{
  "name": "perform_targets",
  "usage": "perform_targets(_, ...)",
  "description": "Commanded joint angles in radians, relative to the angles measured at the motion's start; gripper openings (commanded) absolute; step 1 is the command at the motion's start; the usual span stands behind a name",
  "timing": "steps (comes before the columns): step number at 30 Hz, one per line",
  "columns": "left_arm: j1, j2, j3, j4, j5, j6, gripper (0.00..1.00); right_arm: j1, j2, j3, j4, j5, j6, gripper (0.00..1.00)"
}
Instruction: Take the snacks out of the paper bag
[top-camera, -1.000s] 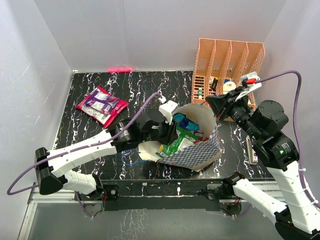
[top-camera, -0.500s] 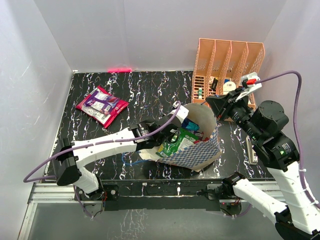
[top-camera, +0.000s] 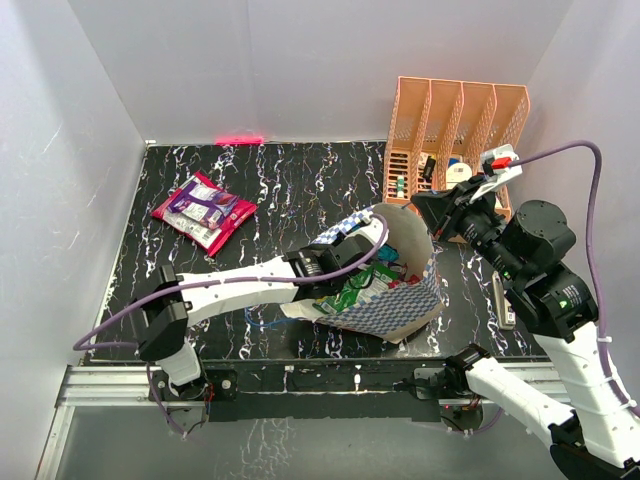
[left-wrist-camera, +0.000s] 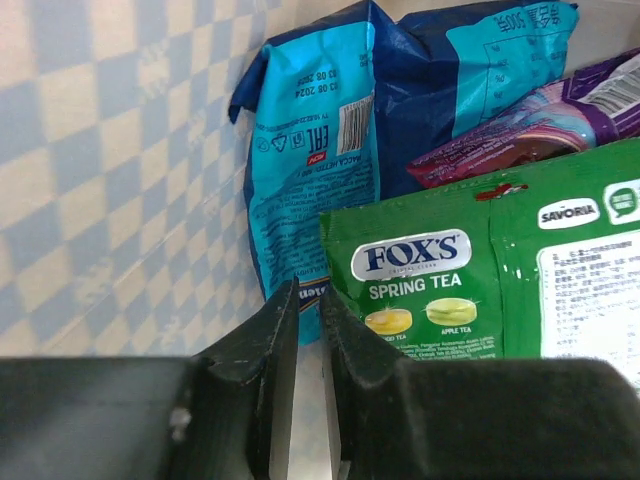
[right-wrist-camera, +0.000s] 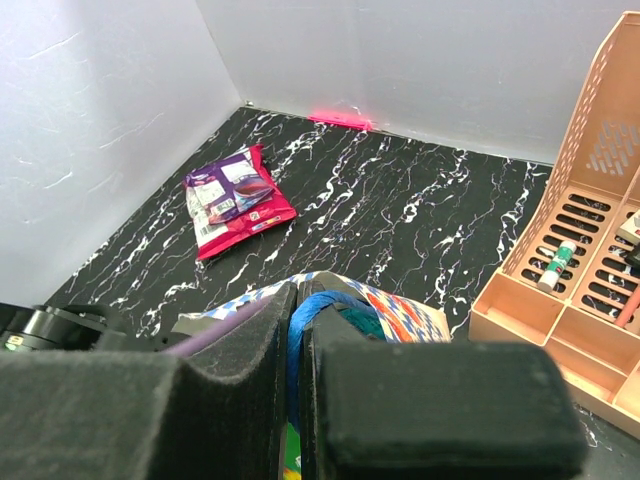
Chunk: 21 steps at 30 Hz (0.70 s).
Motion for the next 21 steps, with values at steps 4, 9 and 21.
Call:
perform_targets(4, 0.002, 0.051, 0.016, 0.052, -0.094, 0.079, 0.15, 0.001, -0.021, 0.029, 0.132, 0.012, 0.005, 0.07)
perform_targets(9, 0.018, 0.068, 0.012, 0.054, -0.111, 0.097, 0.21, 0.001, -0.014, 0.030, 0.135, 0.005, 0.006, 0.07)
perform_targets(21, 0.041, 0.062, 0.002, 0.080, -0.130, 0.143, 0.42, 0.001, -0.009, 0.034, 0.130, -0.002, 0.012, 0.07)
